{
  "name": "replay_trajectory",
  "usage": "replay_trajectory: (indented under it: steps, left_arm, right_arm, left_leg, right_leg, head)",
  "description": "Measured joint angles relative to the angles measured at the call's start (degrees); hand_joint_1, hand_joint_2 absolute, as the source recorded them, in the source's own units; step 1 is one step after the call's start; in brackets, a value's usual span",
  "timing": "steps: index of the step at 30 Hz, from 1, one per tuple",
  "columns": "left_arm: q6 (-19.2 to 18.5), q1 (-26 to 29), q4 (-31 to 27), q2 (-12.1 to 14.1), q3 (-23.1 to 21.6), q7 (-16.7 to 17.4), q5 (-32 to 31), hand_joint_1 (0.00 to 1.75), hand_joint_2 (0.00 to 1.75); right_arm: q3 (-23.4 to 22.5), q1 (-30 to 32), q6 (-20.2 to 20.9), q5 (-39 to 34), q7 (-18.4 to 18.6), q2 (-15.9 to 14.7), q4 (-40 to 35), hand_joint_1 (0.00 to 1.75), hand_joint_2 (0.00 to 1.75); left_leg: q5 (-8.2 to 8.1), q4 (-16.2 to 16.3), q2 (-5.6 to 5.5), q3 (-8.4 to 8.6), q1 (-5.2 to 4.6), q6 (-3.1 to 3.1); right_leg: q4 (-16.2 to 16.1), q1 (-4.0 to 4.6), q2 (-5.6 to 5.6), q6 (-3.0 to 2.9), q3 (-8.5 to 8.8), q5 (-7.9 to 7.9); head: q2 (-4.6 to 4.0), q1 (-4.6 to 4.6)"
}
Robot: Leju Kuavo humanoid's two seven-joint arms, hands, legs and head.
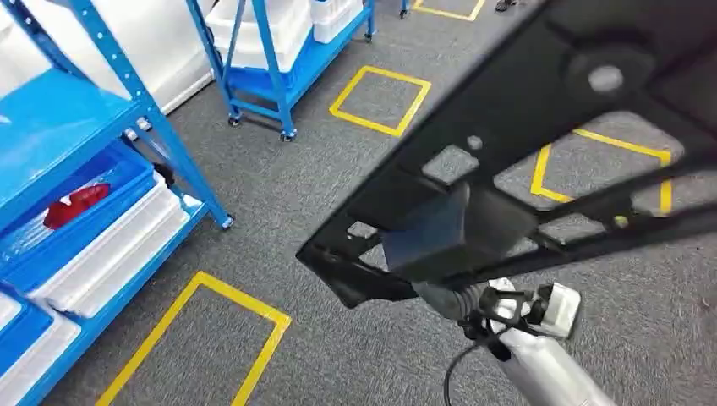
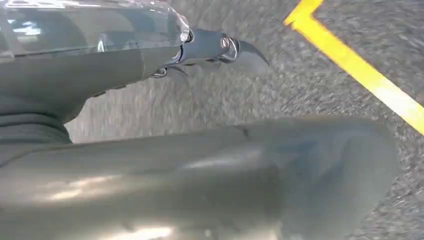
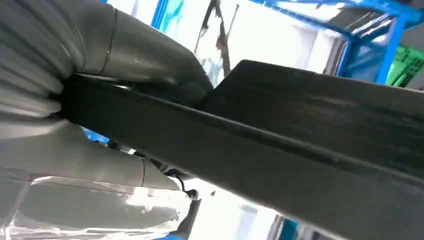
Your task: Take the parts from the cabinet and place them on the table.
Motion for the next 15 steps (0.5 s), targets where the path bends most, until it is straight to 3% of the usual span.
replay_trajectory:
  steps: [2,3,4,5,7,8,9,10,12,13,14,15]
  left_arm:
    - [0.0,0.4,0.0,0.8,0.0,0.0,-0.2,0.00,0.00]
    - [-0.2,0.6,0.0,1.2,0.0,-0.2,-0.1,0.00,0.00]
    - [-0.3,0.7,0.0,1.5,0.0,-0.6,-0.1,0.00,0.00]
    - [-0.6,0.7,0.0,1.9,0.0,-1.0,-0.1,0.00,0.00]
    - [-1.0,0.7,0.0,2.6,0.0,-1.8,0.0,0.00,0.00]
    - [-1.1,0.8,0.0,3.1,0.0,-2.1,0.0,0.00,0.00]
    - [-1.1,1.0,-0.1,3.2,0.0,-2.2,0.0,0.00,0.00]
    - [-1.0,1.2,-0.1,3.4,0.1,-2.2,0.0,0.00,0.00]
    - [-0.9,1.1,-0.1,3.5,0.1,-2.5,0.0,0.00,0.00]
    - [-0.9,0.9,-0.1,3.4,0.1,-2.8,0.0,0.00,0.00]
    - [-0.9,0.8,-0.1,3.4,0.1,-2.9,0.0,0.00,0.00]
    - [-1.0,0.9,-0.1,3.4,0.1,-3.0,0.0,0.00,0.00]
  right_arm:
    - [-1.6,3.2,1.0,1.8,-0.1,-0.1,-2.2,1.75,1.75]
    - [-2.4,4.8,1.6,2.8,-0.1,-0.1,-3.3,1.75,1.75]
    - [-3.1,6.3,1.9,3.5,-0.2,-0.1,-4.3,1.75,1.75]
    - [-3.8,7.7,2.3,4.0,-0.2,-0.1,-5.2,1.75,1.75]
    - [-5.0,10.2,3.3,4.9,-0.2,-0.1,-7.1,1.75,1.75]
    - [-5.5,11.6,4.1,5.5,-0.2,-0.1,-8.3,1.75,1.75]
    - [-5.7,12.7,4.9,6.0,-0.3,-0.1,-9.2,1.75,1.75]
    - [-6.0,13.7,5.5,6.5,-0.3,-0.1,-9.8,1.75,1.75]
    - [-6.2,15.4,6.5,7.5,-0.3,-0.1,-11.1,1.75,1.75]
    - [-6.6,15.9,6.8,7.9,-0.3,-0.1,-11.7,1.75,1.75]
    - [-6.9,16.3,6.9,8.1,-0.3,-0.1,-11.9,1.75,1.75]
    - [-7.1,16.3,6.9,8.2,-0.3,-0.1,-12.2,1.75,1.75]
  left_leg:
    - [-4.24,9.5,-0.91,-4.39,0.00,-0.23]
    - [-4.85,12.7,-1.09,-5.96,-0.01,-0.20]
    - [-4.13,13.0,-1.16,-6.32,-0.02,-0.03]
    - [-2.19,10.8,-1.29,-5.53,-0.04,0.27]
    - [3.19,1.3,-2.75,-1.32,-0.23,1.22]
    - [4.64,-3.4,-6.14,0.61,-0.24,1.92]
    - [4.18,-4.9,-7.03,1.29,0.01,2.16]
    - [4.02,-4.9,-6.49,1.46,-0.28,1.92]
    - [4.10,-5.2,-5.25,1.82,-0.63,2.29]
    - [4.80,-6.3,-4.48,2.17,0.13,2.75]
    - [5.18,-6.9,-3.67,2.47,0.02,2.92]
    - [5.29,-7.1,-2.95,2.46,0.05,3.26]
  right_leg:
    - [0.0,0.15,1.25,-0.23,-0.02,-0.02]
    - [0.0,0.23,2.02,-0.24,0.01,-0.02]
    - [0.0,0.29,2.76,-0.24,0.06,-0.02]
    - [0.0,0.34,3.51,-0.23,0.13,-0.02]
    - [0.0,0.50,5.13,-0.22,0.37,-0.01]
    - [0.0,0.22,5.73,-0.17,0.36,0.02]
    - [0.2,0.48,6.66,0.09,0.21,0.06]
    - [0.1,0.13,7.37,0.53,-0.02,0.27]
    - [-0.3,-0.30,8.76,1.40,-0.17,0.67]
    - [-0.5,0.15,9.00,1.89,-0.18,0.79]
    - [0.5,0.22,6.06,1.87,-0.54,-0.15]
    - [3.3,0.28,3.58,1.93,-1.81,-2.39]
  head:
    - [0.00,0.00]
    - [0.00,0.00]
    - [0.00,0.00]
    - [0.00,0.00]
    - [0.00,0.00]
    - [0.00,0.00]
    - [0.00,0.02]
    - [0.00,-0.02]
    - [0.00,0.00]
    - [0.00,0.00]
    - [0.00,0.02]
    - [0.00,0.00]
